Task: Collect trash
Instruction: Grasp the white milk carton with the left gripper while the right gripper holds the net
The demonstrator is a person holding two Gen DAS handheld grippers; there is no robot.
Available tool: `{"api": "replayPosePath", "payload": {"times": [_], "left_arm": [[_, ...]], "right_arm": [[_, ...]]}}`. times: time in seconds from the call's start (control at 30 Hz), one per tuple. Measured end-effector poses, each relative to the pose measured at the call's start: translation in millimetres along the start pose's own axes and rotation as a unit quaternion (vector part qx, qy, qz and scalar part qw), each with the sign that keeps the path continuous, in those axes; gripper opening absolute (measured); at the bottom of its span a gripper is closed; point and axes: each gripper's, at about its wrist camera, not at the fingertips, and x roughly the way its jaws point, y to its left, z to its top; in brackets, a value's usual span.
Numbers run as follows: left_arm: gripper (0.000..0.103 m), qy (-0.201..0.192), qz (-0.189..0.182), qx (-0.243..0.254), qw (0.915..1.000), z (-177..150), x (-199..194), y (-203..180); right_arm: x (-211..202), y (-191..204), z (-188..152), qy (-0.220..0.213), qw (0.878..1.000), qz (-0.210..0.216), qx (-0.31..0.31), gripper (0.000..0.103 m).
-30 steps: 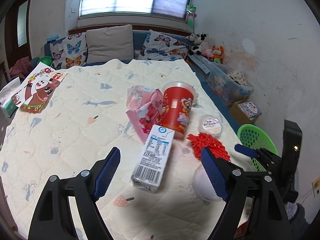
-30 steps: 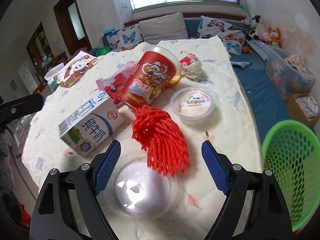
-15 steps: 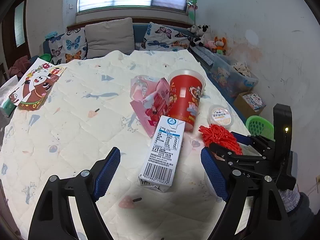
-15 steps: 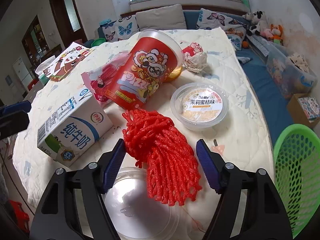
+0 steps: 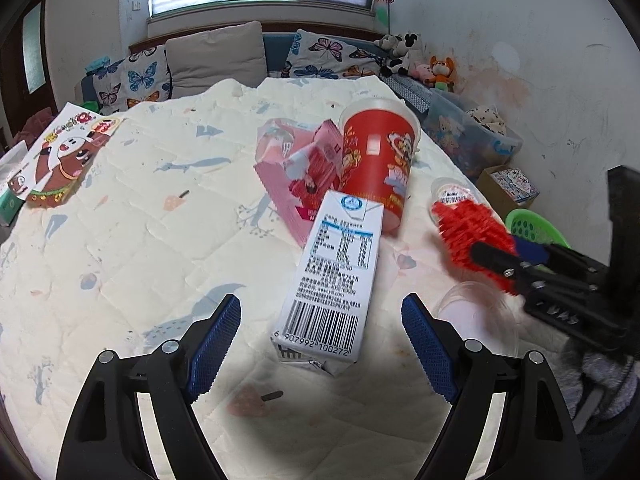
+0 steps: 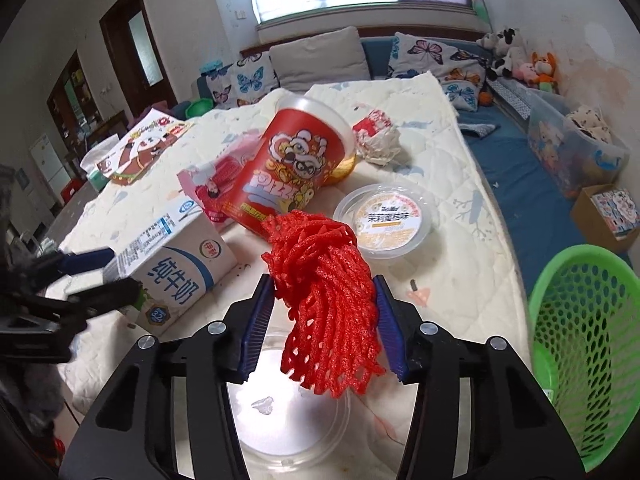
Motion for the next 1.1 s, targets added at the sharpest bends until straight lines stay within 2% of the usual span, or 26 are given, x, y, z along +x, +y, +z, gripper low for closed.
{"api": "replayPosePath", "payload": {"times": [0.3, 0.43, 0.53, 0.83, 0.9, 0.97, 1.07, 1.1], "left_arm": [[0.065, -0.003, -0.001, -0.009, 1.0000, -5, 15, 4], [0.051, -0.005, 0.001, -0.007, 1.0000, -8, 17, 2], [0.049, -0.005, 0.001, -0.008, 1.0000, -8, 18, 4], [0.049, -0.007, 0.001, -0.005, 1.0000, -10, 18, 1], [0.049, -0.004, 0.001, -0.006, 1.0000, -11, 20, 0], [0.049, -0.004, 0.003, -0.004, 1.0000, -12, 22, 0], [0.046, -0.009, 0.004, -0.003, 0.9999, -13, 22, 0], [0.046, -0.010, 0.003, -0.004, 0.9999, -12, 21, 0]], "right_arm": [[-29, -12, -1, -0.022, 1.000, -0.009, 0.015, 0.050], [-24, -13, -2, -0.014, 1.000, -0.006, 0.016, 0.050], [-16, -9, -4, -0.007, 1.000, 0.002, 0.016, 0.064], [22, -3, -1, 0.021, 1.000, 0.001, 0.012, 0.065], [28, -2, -1, 0.026, 1.000, 0.000, 0.014, 0.061], [30, -2, -2, 0.028, 0.999, 0.005, 0.016, 0.049], [28, -4, -4, 0.028, 0.999, 0.008, 0.018, 0.038], [27, -4, -4, 0.027, 0.999, 0.008, 0.017, 0.037]]}}
